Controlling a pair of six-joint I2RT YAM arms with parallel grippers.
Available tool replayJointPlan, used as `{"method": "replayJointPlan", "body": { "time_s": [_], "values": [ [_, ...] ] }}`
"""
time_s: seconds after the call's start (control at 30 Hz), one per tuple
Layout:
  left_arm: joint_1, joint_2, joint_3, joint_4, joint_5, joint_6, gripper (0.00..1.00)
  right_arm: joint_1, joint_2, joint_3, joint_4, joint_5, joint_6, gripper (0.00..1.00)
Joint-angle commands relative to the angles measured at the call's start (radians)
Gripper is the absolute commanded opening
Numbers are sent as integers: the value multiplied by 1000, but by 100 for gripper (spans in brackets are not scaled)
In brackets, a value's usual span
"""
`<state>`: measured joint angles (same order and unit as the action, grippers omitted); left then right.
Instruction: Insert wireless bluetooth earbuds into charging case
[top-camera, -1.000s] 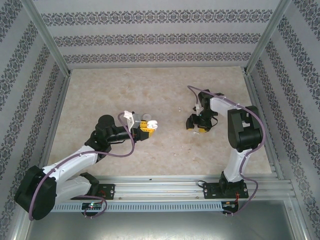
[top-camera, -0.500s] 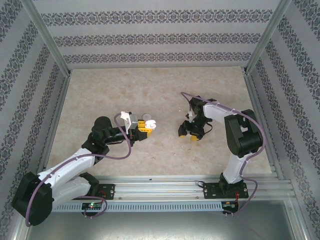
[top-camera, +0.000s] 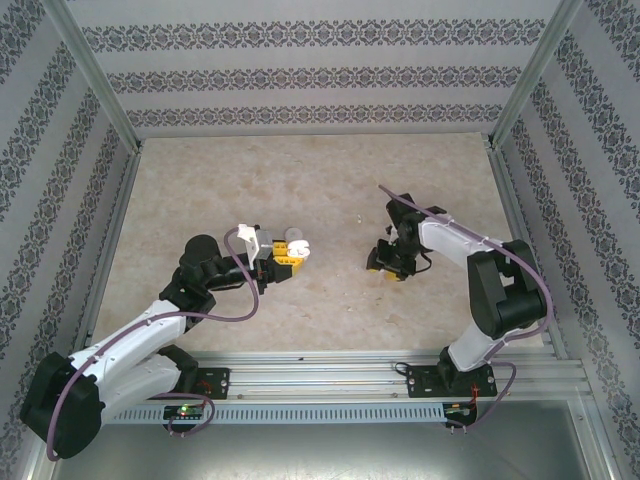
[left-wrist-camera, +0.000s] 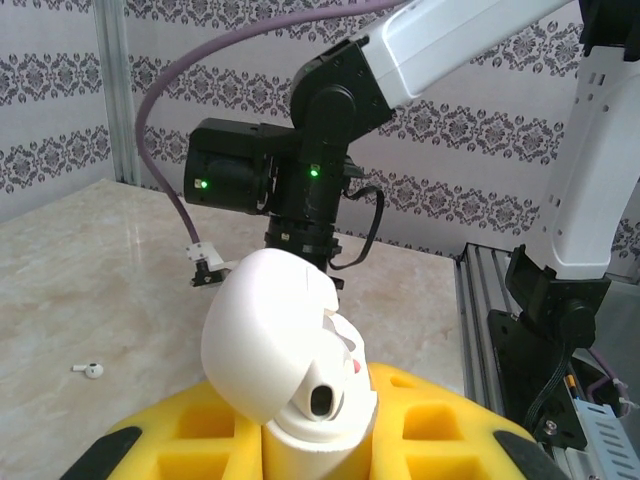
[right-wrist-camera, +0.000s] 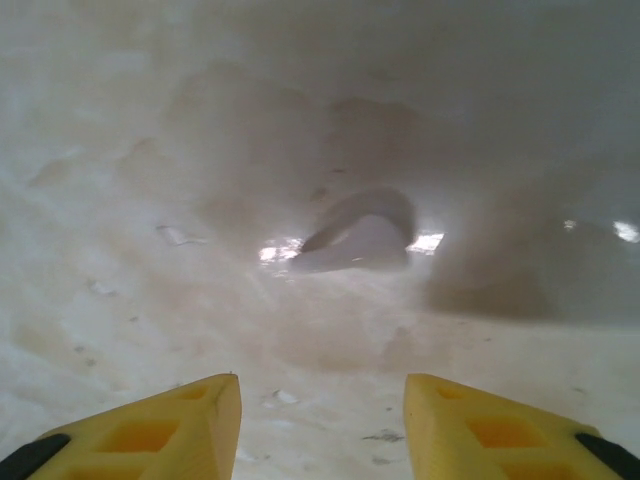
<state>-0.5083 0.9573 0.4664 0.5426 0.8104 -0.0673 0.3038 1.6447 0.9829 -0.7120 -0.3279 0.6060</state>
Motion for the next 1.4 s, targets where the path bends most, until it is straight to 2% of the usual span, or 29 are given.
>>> {"method": "replayJointPlan", "body": {
  "time_s": [0.0, 0.3, 0.53, 1.2, 1.37],
  "values": [
    [13, -9, 12, -21, 19, 13, 0, 12, -37, -41, 88, 94, 102, 46],
    [14, -25, 10, -37, 27, 12, 0, 21, -50, -79, 174, 148, 156, 45],
    [14, -16, 8, -13, 32, 4, 0, 25, 7, -73, 207, 141, 159, 38],
    [14, -54, 13, -77, 29, 26, 0, 89, 142, 50, 138, 139, 110, 23],
    [14, -67, 7, -83, 26, 23, 0, 108, 108, 68, 126, 134, 97, 20]
  ]
}}
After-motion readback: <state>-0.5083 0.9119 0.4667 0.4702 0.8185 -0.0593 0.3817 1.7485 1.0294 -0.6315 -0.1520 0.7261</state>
